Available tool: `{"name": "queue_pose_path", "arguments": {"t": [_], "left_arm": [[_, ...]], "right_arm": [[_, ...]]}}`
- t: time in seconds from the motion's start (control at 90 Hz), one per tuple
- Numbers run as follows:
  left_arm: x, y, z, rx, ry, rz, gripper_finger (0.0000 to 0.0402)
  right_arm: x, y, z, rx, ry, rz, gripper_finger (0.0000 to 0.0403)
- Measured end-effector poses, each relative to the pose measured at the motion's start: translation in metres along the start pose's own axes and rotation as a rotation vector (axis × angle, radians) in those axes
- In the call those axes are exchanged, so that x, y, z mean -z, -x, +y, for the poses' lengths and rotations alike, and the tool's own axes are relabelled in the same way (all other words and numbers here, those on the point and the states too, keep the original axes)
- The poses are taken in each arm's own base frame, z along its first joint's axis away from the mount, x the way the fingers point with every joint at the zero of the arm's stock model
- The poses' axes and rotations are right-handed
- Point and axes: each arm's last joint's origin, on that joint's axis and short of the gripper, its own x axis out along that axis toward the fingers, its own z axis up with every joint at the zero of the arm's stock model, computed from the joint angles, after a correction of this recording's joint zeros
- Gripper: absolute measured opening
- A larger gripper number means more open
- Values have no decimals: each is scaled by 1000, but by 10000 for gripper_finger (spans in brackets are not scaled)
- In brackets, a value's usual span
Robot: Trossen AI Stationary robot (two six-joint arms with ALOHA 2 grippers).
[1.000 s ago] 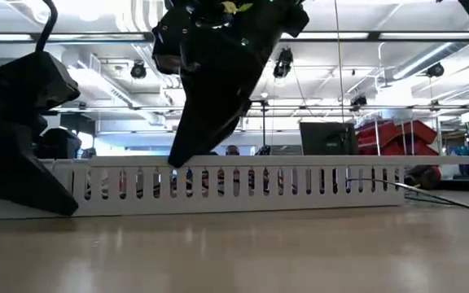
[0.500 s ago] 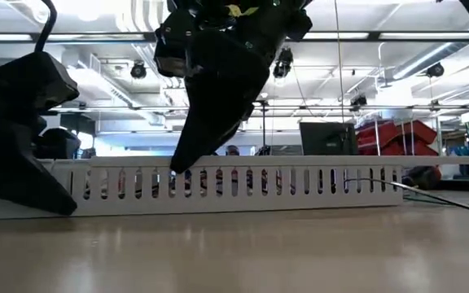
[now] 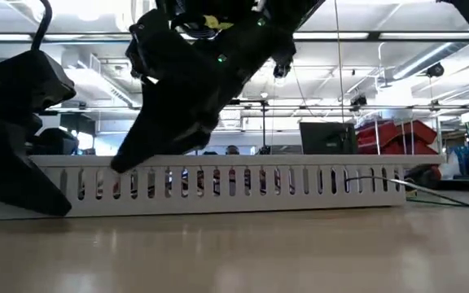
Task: Ziptie cables
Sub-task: Close the cable duct
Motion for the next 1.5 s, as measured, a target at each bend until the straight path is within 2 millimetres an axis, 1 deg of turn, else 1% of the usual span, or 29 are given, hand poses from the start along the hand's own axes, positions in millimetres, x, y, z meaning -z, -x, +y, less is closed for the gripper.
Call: {"name": "queue_pose_path", "arguments": {"t": [0.133, 0.2, 0.378, 0.456, 0.533, 0.667, 0.833, 0.933, 1.078, 1.133, 1.189, 1.356, 1.5], "left_arm": [[-1, 0, 0, 3, -17, -7, 223], [-1, 0, 0, 4, -27, -8, 229], [-4, 5, 2, 13, -41, 16, 277], [-6, 11, 4, 43, -9, 55, 295], [-7, 17, 5, 64, 36, 105, 304], [0, 30, 5, 62, 76, 175, 306], [14, 41, -4, 33, 81, 137, 306], [23, 42, -8, 7, 83, 112, 306], [34, 37, -10, -29, 74, 114, 306], [37, 34, -10, -39, 69, 113, 303], [39, 32, -10, -46, 68, 104, 289], [39, 30, -12, -41, 83, 93, 220], [39, 29, -12, -39, 89, 93, 218]], "right_arm": [[-4, 0, 1, -6, -2, -12, 229], [-6, 0, 1, -9, 5, -11, 230], [-7, 2, -1, 13, 13, 5, 219], [-5, 1, -2, 21, 4, 23, 221], [-3, 1, -2, 21, 1, 31, 228], [-2, 1, -2, 21, -1, 41, 230], [-1, 1, -1, 13, 1, 53, 220], [0, 1, -1, 13, 5, 59, 223], [0, 1, -1, 13, 7, 62, 231], [0, 1, -1, 12, 11, 59, 230], [0, 1, -1, 7, 19, 60, 226], [1, 1, -1, -5, 44, 66, 226], [-1, 1, -1, -23, 42, 43, 234]]}}
